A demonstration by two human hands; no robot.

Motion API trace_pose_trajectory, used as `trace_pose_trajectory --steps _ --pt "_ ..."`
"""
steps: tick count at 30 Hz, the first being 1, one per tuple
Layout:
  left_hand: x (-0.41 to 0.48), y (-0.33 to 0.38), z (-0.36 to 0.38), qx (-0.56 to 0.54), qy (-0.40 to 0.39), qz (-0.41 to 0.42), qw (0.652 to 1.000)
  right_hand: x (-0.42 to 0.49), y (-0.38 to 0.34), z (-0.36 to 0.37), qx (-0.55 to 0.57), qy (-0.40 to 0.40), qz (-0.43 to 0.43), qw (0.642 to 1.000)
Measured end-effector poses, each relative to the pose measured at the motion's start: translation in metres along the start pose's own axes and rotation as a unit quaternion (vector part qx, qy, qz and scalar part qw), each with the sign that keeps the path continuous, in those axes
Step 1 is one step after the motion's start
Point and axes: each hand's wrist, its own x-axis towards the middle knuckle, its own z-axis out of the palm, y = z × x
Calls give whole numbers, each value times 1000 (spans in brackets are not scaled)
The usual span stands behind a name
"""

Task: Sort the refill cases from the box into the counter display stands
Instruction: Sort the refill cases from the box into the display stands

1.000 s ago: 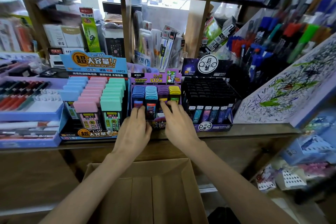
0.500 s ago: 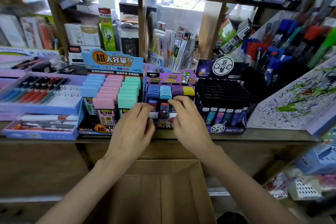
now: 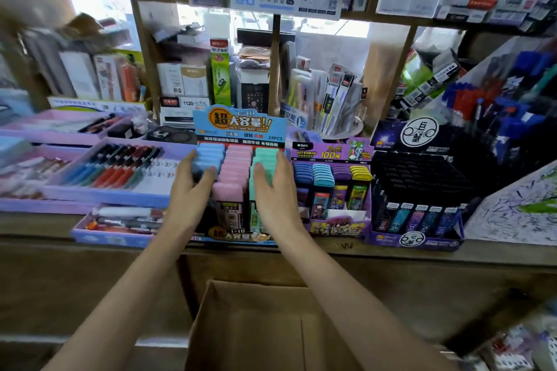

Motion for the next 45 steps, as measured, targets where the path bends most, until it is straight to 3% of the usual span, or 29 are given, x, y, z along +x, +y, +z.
trace_pose_trajectory --steps 8,19,28,40,43,45 --pt "11 -10 12 -52 36 -3 998 15 12 2 92 20 43 995" --pt "-4 -8 8 -14 28 10 999 13 11 -7 39 -28 59 997" --pt "15 11 6 -15 6 4 1000 13 9 -10 -37 -25 -11 999" --pt "32 21 8 149 -7 -4 989 17 9 -10 -62 -47 -3 997" --pt "29 24 4 253 -20 73 964 16 6 -11 -122 -56 -36 990" --pt "26 26 0 293 -22 142 945 17 4 -13 -221 -55 -100 969"
